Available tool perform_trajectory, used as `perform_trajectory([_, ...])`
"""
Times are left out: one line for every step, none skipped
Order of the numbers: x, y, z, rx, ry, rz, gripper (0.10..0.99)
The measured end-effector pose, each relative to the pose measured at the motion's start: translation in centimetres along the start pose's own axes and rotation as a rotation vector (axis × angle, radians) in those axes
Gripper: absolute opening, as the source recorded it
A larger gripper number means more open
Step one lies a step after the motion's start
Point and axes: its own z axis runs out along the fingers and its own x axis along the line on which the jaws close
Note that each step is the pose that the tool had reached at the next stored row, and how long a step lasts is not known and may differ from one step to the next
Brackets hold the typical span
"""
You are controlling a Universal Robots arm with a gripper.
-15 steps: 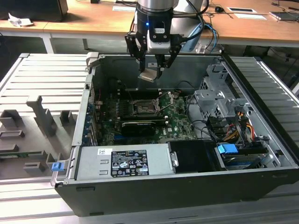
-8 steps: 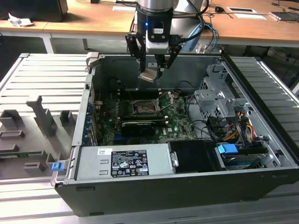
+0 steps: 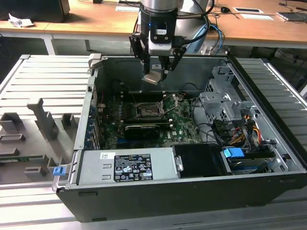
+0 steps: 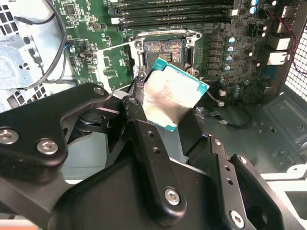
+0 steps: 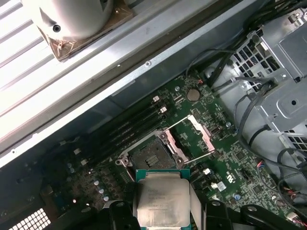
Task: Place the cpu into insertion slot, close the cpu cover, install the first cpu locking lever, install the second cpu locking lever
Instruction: 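Place the cpu into insertion slot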
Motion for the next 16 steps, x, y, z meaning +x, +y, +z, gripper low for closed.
perform_trajectory([0.00,0.00,0.01,0.000,-0.0005,0.005,0.529])
perform_trajectory([0.00,0.00,0.02,0.000,-0.0007,0.008,0.529])
perform_trajectory([0.00,0.00,0.03,0.000,-0.0012,0.013,0.529])
perform_trajectory([0.00,0.00,0.04,0.000,-0.0015,0.017,0.529])
perform_trajectory([0.00,-0.01,0.05,0.000,-0.0019,0.021,0.529])
perform_trajectory([0.00,-0.01,0.06,0.000,-0.0022,0.025,0.529])
perform_trajectory([0.00,-0.01,0.07,-0.001,-0.0025,0.028,0.529])
perform_trajectory([0.00,-0.01,0.08,-0.001,-0.0028,0.031,0.529])
perform_trajectory([0.00,-0.01,0.09,-0.001,-0.0032,0.035,0.529])
perform_trajectory([0.00,-0.01,0.10,-0.001,-0.0035,0.039,0.529])
perform_trajectory([0.00,-0.01,0.13,-0.001,-0.0043,0.048,0.529])
perform_trajectory([0.00,-0.01,0.15,-0.001,-0.0047,0.053,0.529])
perform_trajectory([0.00,-0.02,0.15,-0.001,-0.0051,0.057,0.529])
perform_trajectory([0.00,-0.02,0.16,-0.001,-0.0054,0.060,0.529])
perform_trajectory([0.00,-0.02,0.18,-0.001,-0.0059,0.066,0.529])
perform_trajectory([0.00,-0.02,0.19,-0.001,-0.0064,0.072,0.529])
